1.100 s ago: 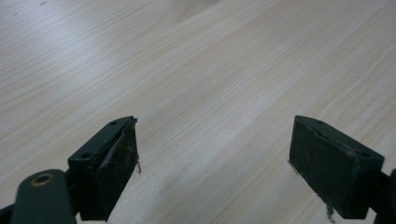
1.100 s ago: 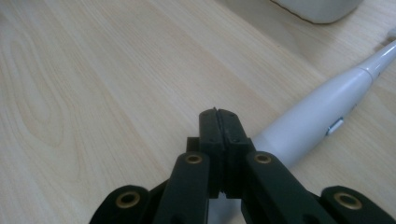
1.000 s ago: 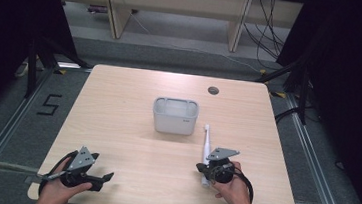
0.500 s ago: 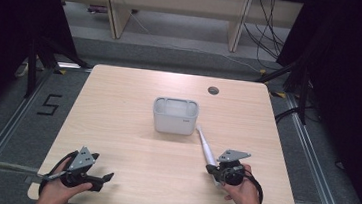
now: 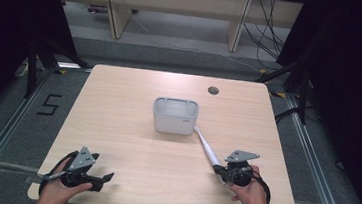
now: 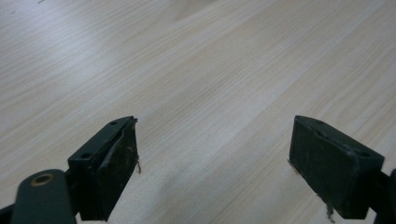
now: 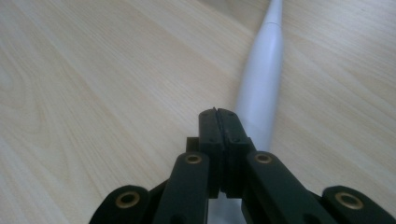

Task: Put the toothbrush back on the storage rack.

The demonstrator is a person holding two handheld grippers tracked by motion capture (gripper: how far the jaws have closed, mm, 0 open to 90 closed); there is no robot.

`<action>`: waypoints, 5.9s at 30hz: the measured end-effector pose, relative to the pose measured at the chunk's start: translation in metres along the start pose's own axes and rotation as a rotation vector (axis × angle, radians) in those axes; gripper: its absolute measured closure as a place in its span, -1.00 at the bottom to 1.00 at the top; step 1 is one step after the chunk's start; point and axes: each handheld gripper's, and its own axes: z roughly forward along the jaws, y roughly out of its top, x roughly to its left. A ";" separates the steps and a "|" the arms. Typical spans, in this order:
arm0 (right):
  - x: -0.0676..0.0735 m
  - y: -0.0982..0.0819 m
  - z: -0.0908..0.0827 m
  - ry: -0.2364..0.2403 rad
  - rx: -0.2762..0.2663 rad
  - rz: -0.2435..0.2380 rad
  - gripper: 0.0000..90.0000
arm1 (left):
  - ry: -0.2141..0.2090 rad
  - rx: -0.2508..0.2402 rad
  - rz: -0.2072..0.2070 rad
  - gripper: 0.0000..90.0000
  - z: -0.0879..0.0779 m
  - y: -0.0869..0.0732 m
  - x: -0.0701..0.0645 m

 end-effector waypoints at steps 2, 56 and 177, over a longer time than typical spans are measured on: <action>-0.002 -0.001 -0.002 -0.007 0.008 0.016 0.99 | 0.000 0.008 0.009 -0.66 0.000 0.000 0.001; -0.037 0.071 0.038 -0.090 0.467 -0.077 0.34 | 0.000 0.004 -0.002 -0.66 0.000 0.000 0.000; -0.028 0.220 0.002 -0.018 -0.406 0.042 0.48 | 0.001 -0.008 0.003 -0.66 0.000 0.000 0.002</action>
